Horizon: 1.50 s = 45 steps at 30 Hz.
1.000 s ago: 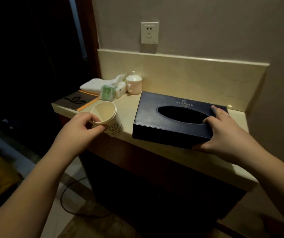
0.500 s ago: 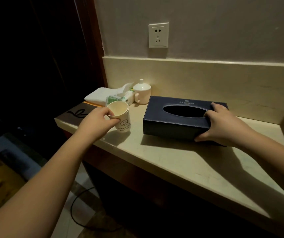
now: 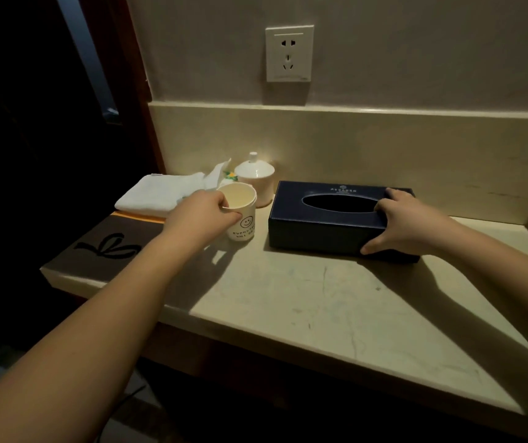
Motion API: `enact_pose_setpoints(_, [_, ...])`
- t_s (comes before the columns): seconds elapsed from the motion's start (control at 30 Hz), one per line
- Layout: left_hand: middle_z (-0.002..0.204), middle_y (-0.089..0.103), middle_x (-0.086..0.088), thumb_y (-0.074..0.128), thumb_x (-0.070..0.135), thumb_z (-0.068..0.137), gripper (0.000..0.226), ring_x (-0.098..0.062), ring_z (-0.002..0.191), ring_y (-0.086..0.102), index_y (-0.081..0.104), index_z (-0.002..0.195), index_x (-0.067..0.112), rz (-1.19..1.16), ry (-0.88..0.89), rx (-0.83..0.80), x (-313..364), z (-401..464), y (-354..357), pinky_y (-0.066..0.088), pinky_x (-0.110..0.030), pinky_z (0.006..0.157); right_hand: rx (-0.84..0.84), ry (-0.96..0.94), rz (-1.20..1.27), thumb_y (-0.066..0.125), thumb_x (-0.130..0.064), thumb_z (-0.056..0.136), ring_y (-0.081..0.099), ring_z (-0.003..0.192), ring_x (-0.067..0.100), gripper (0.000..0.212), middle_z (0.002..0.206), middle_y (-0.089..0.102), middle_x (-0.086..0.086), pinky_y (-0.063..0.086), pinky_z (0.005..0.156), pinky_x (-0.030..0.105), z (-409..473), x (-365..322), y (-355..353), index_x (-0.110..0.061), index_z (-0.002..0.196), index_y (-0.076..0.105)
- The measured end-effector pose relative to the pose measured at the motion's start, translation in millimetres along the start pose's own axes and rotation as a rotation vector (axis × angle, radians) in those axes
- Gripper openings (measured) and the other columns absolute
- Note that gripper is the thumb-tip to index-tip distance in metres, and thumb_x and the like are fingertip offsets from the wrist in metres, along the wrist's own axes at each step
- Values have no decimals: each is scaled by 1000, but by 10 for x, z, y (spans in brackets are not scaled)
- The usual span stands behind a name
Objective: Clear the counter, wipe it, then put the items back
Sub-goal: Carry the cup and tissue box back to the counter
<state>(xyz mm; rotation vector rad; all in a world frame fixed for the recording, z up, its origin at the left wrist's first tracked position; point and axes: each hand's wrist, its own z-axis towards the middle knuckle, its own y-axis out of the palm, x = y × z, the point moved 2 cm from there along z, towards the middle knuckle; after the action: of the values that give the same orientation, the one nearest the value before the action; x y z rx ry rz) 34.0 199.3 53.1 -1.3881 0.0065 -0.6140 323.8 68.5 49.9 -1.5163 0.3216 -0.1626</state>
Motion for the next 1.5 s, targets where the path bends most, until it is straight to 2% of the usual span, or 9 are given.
enact_pose_setpoints(0.13, [96, 66, 0, 58, 47, 87, 28, -20, 84, 61, 63, 101, 24, 49, 47, -63, -70, 198, 37, 56, -41, 77, -19, 47, -14, 78, -61, 62, 30, 136, 27, 85, 153, 25, 9, 37, 104, 36, 109, -69, 10, -17, 129, 49])
enact_pose_setpoints(0.23, [99, 63, 1, 55, 47, 91, 31, -18, 84, 61, 60, 112, 25, 75, 73, -107, -83, 296, 30, 57, -40, 75, -21, 69, -17, 78, -61, 62, 36, 130, 27, 82, 148, 32, 9, 40, 99, 35, 189, -121, 22, -17, 126, 51])
enact_pose_setpoints(0.37, [106, 50, 0, 53, 48, 92, 38, -15, 88, 50, 57, 121, 24, 154, 137, -35, -114, 391, 19, 47, -31, 65, -30, 78, -35, 77, -61, 63, 35, 132, 28, 84, 152, 27, 9, 40, 100, 36, 272, -175, 17, -17, 129, 49])
enact_pose_setpoints(0.47, [115, 49, -2, 54, 47, 92, 37, -14, 89, 47, 53, 121, 24, 178, 176, 16, -122, 428, 34, 41, -30, 62, -43, 79, -37, 77, -60, 64, 35, 132, 28, 84, 153, 25, 9, 41, 100, 36, 316, -195, 7, -17, 131, 48])
enact_pose_setpoints(0.6, [115, 50, -2, 52, 43, 94, 32, -13, 89, 43, 56, 120, 24, 202, 218, 39, -118, 476, 60, 36, -28, 59, -70, 73, -38, 76, -60, 65, 45, 120, 27, 78, 145, 35, 9, 46, 93, 35, 367, -189, 2, -16, 124, 51])
enact_pose_setpoints(0.8, [110, 51, -1, 51, 41, 94, 30, -18, 95, 50, 59, 116, 22, 213, 236, 54, -103, 522, 47, 42, -31, 64, -67, 74, -34, 76, -60, 65, 43, 121, 27, 79, 143, 36, 10, 44, 93, 35, 507, -178, 28, -15, 125, 50])
enact_pose_setpoints(1.03, [112, 51, 0, 52, 41, 94, 32, -12, 92, 45, 59, 119, 23, 210, 242, 46, -148, 525, 45, 38, -30, 62, -48, 91, -21, 77, -63, 60, 42, 98, 17, 76, 122, 45, 2, 43, 79, 30, 672, -177, 57, -18, 115, 52])
enact_pose_setpoints(1.33, [115, 51, 0, 53, 41, 94, 33, -9, 92, 40, 56, 121, 23, 214, 291, 54, -180, 482, 56, 32, -25, 59, -62, 113, -41, 78, -59, 64, 43, 119, 26, 78, 142, 37, 7, 42, 90, 34, 649, -189, 59, -15, 122, 49])
enact_pose_setpoints(1.5, [122, 51, 0, 59, 48, 89, 45, -18, 109, 50, 50, 125, 23, 206, 305, 46, -166, 450, 28, 42, -32, 67, -53, 142, -59, 78, -61, 62, 43, 124, 27, 87, 146, 35, 6, 45, 96, 38, 588, -237, 28, -18, 130, 44])
